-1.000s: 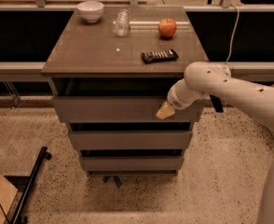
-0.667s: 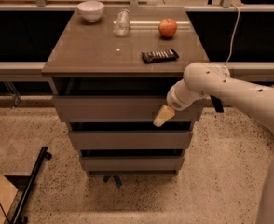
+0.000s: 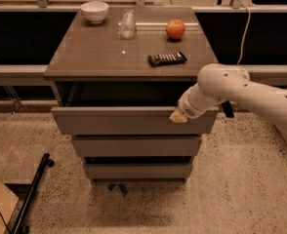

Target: Open top drawer

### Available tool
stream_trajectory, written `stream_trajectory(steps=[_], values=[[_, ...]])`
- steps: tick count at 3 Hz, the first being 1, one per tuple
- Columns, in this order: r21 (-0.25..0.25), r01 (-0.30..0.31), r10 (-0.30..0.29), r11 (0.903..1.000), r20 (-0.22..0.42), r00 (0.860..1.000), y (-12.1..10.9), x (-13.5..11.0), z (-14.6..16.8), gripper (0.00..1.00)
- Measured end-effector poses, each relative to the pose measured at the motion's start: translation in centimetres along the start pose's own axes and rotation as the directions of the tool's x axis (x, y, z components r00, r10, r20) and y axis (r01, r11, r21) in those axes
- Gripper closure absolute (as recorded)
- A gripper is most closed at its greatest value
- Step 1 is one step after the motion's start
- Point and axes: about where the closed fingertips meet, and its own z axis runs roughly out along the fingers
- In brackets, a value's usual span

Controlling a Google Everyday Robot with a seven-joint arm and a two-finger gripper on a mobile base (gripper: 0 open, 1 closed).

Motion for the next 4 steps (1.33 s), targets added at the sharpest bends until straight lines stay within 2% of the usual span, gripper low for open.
stream_trajectory(steps=[1, 2, 4], values=[[0.0, 0.0, 0.0, 1.0, 0.0, 1.0, -0.06, -0.18, -0.35, 0.92], [0.0, 0.0, 0.0, 1.0, 0.0, 1.0, -0.07, -0.2, -0.39, 0.88], [-0.009, 0.002, -0.002, 1.0, -0.007, 1.0, -0.05, -0.2, -0.4, 0.42]])
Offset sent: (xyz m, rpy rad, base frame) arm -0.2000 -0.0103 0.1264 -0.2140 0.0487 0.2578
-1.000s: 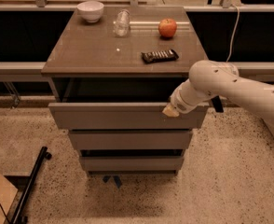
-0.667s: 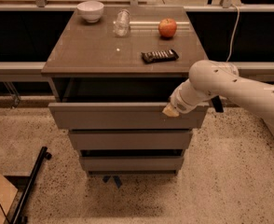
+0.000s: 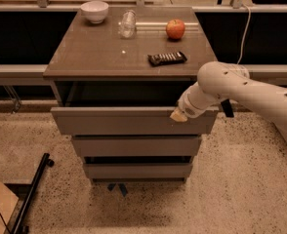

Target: Open top drawer

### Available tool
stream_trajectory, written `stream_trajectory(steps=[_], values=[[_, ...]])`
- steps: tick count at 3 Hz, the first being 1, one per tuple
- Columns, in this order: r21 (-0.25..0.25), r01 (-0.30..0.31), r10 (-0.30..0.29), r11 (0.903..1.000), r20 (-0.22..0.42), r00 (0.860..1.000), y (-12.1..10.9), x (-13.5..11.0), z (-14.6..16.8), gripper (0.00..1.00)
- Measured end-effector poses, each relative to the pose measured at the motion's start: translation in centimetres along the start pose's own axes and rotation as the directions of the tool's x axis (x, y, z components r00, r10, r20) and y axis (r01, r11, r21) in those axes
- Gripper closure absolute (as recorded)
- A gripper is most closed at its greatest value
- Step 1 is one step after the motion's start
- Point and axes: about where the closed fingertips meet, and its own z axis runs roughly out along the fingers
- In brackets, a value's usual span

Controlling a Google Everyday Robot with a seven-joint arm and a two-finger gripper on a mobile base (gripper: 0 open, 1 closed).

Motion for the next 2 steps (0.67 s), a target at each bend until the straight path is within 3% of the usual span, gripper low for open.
stream_trajectory(steps=[2], values=[[0.0, 0.0, 0.0, 1.0, 0.0, 1.0, -0.01, -0.04, -0.09, 0.0]])
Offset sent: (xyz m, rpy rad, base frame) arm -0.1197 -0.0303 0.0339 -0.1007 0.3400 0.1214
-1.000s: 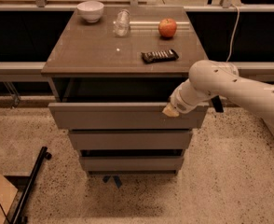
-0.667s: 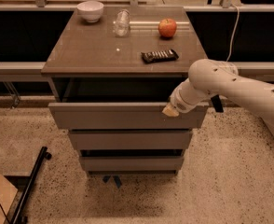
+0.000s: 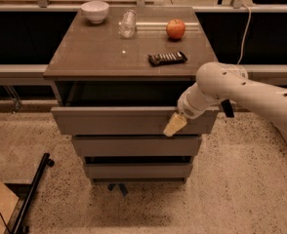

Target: Open top drawer

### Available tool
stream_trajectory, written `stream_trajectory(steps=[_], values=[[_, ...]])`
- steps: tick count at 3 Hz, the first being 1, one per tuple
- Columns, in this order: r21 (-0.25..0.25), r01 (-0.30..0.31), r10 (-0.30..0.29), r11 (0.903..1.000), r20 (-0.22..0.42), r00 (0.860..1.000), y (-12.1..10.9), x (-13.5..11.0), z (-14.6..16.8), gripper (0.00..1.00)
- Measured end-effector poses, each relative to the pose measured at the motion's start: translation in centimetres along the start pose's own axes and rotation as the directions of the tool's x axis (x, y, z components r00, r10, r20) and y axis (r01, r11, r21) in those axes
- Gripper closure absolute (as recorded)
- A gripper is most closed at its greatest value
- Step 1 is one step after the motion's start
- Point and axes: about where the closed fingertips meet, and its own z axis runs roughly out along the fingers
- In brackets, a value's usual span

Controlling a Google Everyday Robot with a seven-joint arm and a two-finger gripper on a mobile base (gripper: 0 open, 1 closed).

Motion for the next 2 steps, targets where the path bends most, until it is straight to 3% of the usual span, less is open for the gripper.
stream_trajectory(steps=[1, 2], values=[[-0.077, 0.006, -0.009, 0.997, -0.04, 0.999, 2.32, 1.2, -1.43, 1.0], [-0.087, 0.009, -0.013, 0.9961, -0.044, 0.999, 2.54, 1.17, -1.6, 1.0]])
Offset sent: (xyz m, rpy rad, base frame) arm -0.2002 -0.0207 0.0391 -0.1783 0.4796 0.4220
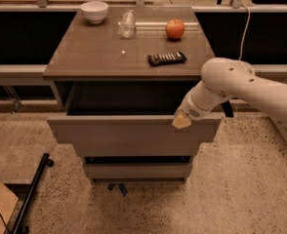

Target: Open top drawer

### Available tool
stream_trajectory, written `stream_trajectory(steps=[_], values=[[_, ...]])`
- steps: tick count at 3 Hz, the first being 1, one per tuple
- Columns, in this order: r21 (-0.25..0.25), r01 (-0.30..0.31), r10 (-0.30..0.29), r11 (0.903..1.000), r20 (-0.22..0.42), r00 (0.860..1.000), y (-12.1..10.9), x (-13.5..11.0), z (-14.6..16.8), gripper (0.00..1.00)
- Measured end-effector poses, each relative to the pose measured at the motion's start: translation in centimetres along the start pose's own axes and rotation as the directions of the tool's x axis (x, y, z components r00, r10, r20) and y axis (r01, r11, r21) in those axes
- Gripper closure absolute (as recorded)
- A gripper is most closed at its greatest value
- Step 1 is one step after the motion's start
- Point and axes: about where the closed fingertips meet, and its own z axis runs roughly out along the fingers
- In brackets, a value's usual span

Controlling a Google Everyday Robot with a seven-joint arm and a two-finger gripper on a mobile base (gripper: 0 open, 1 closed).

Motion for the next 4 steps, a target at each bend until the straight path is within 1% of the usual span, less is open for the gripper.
stream_trajectory(steps=[1, 2, 4], values=[[0.0, 0.0, 0.0, 1.0, 0.0, 1.0, -0.04, -0.21, -0.48, 1.0], [0.0, 0.0, 0.0, 1.0, 0.0, 1.0, -0.03, -0.21, -0.46, 0.83], [-0.002, 0.0, 0.0, 1.0, 0.0, 1.0, -0.01, -0.24, -0.46, 0.36]])
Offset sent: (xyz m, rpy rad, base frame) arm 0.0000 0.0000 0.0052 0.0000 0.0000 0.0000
